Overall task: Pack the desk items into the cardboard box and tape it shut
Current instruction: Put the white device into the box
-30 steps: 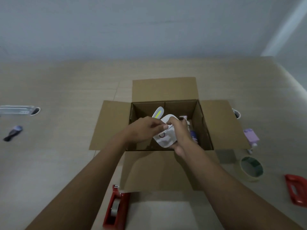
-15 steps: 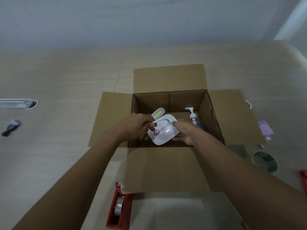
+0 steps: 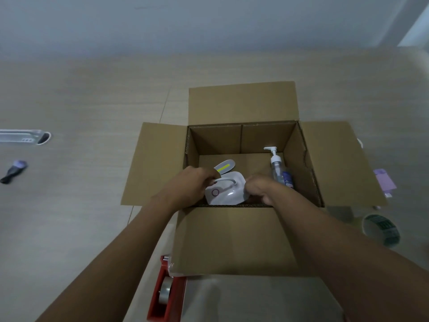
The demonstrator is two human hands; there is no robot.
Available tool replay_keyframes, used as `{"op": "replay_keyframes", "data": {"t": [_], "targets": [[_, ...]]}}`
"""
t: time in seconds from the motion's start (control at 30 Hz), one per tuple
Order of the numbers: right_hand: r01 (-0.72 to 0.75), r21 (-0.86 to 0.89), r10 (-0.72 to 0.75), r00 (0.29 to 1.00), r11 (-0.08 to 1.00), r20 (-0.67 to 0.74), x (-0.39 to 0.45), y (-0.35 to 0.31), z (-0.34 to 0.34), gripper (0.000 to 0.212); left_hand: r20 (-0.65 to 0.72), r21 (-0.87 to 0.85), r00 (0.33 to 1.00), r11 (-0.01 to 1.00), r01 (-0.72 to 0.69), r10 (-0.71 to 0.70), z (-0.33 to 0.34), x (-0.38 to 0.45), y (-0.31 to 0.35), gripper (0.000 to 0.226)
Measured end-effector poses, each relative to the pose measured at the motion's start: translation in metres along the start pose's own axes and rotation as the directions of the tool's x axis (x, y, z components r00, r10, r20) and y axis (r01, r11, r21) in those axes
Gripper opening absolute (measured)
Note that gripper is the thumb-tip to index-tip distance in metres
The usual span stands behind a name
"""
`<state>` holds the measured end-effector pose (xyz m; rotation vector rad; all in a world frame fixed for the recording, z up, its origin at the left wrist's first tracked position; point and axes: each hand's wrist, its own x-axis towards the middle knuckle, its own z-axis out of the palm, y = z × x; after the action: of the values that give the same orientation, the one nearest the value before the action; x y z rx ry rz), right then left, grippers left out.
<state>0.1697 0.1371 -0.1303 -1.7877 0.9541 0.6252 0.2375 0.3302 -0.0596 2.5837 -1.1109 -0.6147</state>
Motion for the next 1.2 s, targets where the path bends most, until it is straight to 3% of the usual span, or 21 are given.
{"op": "replay_keyframes", "data": {"t": [0.4,0.57,0.87,1.0,1.1,1.2], "targets": [[-0.071,0.24,0.037,0.989,0.968,0.144,-0.006,0.001,-0.004,0.023,0.055,-0.046,0.997,0.997,0.056,-0.053,-0.004,0.003,0.007,0.03],[-0.078,0.342,0.031,0.99,0.936,0.14,-0.015,0.001,-0.008,0.032,0.091,-0.186,0.986,0.97,0.156,-0.141,-0.007,0.007,0.006,0.03],[-0.085,0.373,0.025,0.986,0.924,0.163,-0.031,-0.006,-0.011,0.027,0.12,-0.318,0.974,0.922,0.22,-0.191,-0.009,0.007,0.008,0.028],[-0.014,0.347,0.004,1.0,0.938,0.03,-0.038,-0.008,-0.023,0.022,0.057,-0.52,0.969,0.821,0.235,-0.241,-0.013,0.001,0.011,0.023],[0.129,0.325,-0.083,0.985,0.937,-0.151,-0.056,-0.007,-0.039,0.041,0.0,-0.616,0.954,0.752,0.235,-0.298,-0.017,-0.007,0.018,0.015],[0.294,0.331,-0.21,0.941,0.897,-0.267,-0.086,0.002,-0.058,0.038,-0.038,-0.702,0.945,0.682,0.206,-0.325,-0.024,-0.01,0.038,0.015]]}}
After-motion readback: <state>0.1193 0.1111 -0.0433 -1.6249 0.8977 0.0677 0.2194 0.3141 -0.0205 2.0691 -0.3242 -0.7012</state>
